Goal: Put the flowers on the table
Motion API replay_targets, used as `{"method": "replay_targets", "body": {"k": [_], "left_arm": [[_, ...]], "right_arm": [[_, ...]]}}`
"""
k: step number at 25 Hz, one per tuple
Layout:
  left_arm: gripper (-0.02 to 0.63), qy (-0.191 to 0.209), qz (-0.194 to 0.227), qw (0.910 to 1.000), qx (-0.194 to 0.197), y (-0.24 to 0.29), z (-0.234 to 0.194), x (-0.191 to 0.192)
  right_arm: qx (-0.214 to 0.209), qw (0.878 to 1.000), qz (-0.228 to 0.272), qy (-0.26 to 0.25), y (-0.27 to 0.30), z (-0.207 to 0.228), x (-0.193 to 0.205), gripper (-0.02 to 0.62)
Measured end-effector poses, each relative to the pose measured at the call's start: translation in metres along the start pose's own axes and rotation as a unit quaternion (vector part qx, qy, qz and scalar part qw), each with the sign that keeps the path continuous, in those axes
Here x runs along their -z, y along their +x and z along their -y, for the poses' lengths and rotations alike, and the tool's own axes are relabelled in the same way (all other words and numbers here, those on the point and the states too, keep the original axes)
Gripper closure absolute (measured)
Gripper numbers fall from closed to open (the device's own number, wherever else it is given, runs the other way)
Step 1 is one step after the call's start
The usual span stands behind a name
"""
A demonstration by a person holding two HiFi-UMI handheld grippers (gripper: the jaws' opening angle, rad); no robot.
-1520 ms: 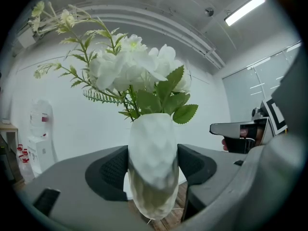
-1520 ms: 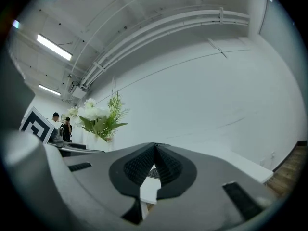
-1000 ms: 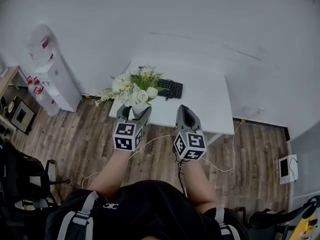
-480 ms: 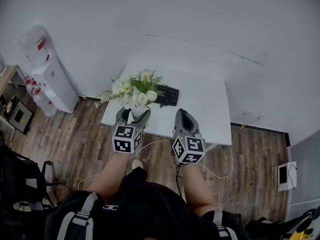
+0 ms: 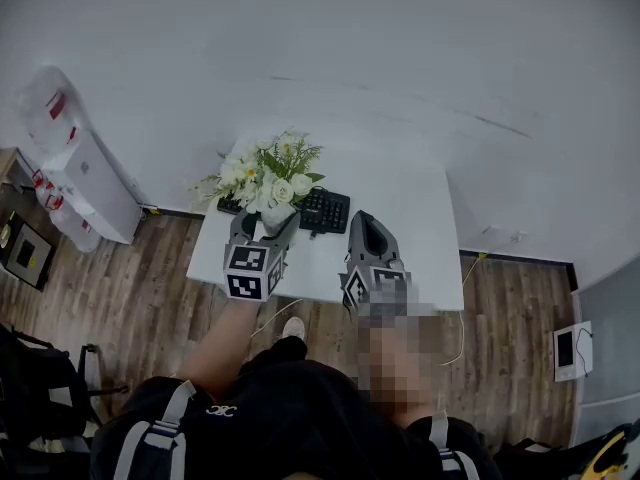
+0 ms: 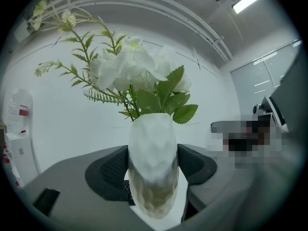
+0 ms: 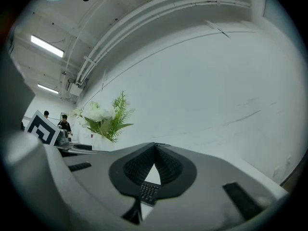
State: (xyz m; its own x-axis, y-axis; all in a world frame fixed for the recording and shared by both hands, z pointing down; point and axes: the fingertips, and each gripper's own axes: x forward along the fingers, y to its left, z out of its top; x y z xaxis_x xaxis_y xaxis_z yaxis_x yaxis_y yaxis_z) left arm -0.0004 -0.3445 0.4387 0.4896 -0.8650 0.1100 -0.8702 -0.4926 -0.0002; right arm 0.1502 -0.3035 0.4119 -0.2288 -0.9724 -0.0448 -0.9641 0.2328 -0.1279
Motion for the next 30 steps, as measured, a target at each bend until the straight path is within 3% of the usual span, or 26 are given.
{"method": "replay_targets", "body": {"k": [15,25,30], "left_arm": [[0.276,0.02,0.003,0.9975,0.068,0.251,-0.082,-0.002],[0.276,0.037,0.006,0.991,0.128,0.404,-0.096,0.047],[0.276,0.054,-0.013,0.9865,0.154,0.468,-0.084,0.084]], "right_arm": [[0.064,0.998,-0.024,0.0,0.177,0.095,0.013,0.594],[0.112,0.991,-0.073,-0.009,0.22,0.153,0.049,0.594],[0.146,0.984,-0.105,-0.009,0.225,0.189,0.074,0.594]]}}
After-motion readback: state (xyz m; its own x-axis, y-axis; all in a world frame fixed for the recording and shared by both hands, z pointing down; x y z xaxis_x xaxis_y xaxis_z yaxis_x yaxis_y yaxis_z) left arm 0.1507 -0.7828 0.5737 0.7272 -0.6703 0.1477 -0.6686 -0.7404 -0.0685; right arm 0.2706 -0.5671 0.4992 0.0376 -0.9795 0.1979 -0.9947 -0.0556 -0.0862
